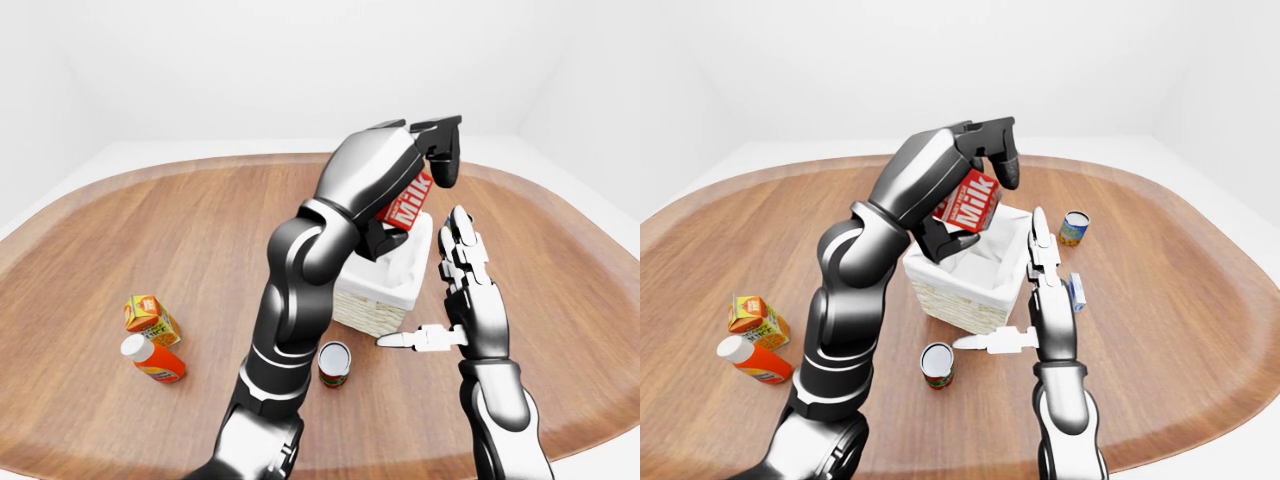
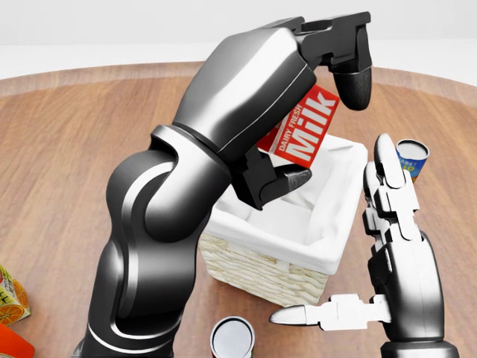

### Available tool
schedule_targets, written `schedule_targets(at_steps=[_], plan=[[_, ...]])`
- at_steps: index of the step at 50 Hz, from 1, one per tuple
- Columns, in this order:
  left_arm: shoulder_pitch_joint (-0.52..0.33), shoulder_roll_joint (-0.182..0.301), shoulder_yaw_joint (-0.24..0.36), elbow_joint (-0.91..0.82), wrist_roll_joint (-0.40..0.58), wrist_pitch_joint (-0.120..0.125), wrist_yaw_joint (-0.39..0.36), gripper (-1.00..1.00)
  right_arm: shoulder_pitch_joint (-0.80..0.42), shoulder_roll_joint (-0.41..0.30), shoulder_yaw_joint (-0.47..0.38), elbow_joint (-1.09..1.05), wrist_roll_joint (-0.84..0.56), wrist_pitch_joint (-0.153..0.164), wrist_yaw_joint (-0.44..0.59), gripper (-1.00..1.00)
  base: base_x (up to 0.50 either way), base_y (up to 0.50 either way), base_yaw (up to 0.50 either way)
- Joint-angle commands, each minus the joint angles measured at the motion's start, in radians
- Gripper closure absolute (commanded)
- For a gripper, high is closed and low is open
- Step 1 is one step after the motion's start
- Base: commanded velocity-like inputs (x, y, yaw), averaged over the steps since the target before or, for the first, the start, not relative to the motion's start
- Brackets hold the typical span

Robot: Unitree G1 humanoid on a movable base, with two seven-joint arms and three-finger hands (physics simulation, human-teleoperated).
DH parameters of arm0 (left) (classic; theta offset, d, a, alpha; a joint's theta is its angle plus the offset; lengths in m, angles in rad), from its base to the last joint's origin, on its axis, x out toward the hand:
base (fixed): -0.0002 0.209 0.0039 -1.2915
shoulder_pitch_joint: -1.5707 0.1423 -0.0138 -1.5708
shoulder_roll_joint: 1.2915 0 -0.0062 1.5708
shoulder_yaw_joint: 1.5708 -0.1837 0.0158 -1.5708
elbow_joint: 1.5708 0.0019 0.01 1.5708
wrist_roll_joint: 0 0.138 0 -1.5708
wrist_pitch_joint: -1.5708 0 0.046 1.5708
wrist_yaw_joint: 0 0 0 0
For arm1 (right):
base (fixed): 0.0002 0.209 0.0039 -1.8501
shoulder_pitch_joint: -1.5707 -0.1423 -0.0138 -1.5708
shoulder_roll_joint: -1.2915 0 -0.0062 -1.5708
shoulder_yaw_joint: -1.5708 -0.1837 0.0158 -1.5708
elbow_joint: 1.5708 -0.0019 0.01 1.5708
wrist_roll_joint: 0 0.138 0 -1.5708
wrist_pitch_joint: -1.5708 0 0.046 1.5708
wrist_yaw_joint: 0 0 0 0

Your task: Pick the milk and place it in the basket.

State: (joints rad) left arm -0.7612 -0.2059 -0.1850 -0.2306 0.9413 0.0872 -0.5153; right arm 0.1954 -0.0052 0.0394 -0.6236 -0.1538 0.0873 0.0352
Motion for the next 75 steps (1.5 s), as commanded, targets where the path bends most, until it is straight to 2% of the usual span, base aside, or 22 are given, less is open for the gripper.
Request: schedule_targets(at_steps=[1, 4, 8, 29, 43, 57, 60, 66, 75], plan=[[-0.061, -0.034, 0.012, 0.048, -0.113, 0.000, 0.090, 1.00, 0.003, 0.000, 0.001, -0.003, 0.001, 0.000, 0.001, -1.00, 0.00, 0.00, 0.00], [-0.094, -0.020, 0.037, 0.098, -0.176, 0.000, 0.121, 1.00, 0.003, 0.000, 0.004, 0.000, -0.001, 0.000, 0.000, -1.00, 0.00, 0.00, 0.00], [-0.104, 0.000, 0.035, 0.123, -0.223, 0.000, 0.145, 1.00, 0.004, 0.000, 0.003, -0.002, 0.000, 0.000, 0.000, -1.00, 0.00, 0.00, 0.00], [-0.114, 0.016, 0.035, 0.293, -0.299, 0.000, 0.266, 1.00, 0.005, 0.000, 0.001, -0.003, 0.004, 0.000, 0.001, -1.00, 0.00, 0.00, 0.00], [-0.165, 0.053, 0.070, 0.551, -0.350, 0.000, 0.371, 1.00, 0.005, 0.000, 0.001, 0.001, 0.003, 0.000, 0.001, -1.00, 0.00, 0.00, 0.00], [-0.257, 0.095, 0.105, 0.834, -0.411, 0.000, 0.472, 1.00, 0.004, 0.000, 0.001, 0.000, 0.006, 0.000, 0.001, -1.00, 0.00, 0.00, 0.00], [-0.259, 0.097, 0.103, 0.861, -0.416, -0.011, 0.479, 1.00, 0.004, 0.000, 0.002, 0.000, 0.005, 0.000, 0.001, -1.00, 0.00, 0.00, 0.00], [-0.255, 0.093, 0.100, 0.857, -0.414, -0.008, 0.478, 1.00, 0.006, 0.000, 0.002, -0.006, 0.005, 0.000, 0.002, -1.00, 0.00, 0.00, 0.00], [-0.262, 0.092, 0.101, 0.920, -0.415, -0.050, 0.496, 1.00, 0.006, -0.001, 0.002, -0.004, 0.006, 0.000, 0.002, -1.00, 0.00, 0.00, 0.00]])
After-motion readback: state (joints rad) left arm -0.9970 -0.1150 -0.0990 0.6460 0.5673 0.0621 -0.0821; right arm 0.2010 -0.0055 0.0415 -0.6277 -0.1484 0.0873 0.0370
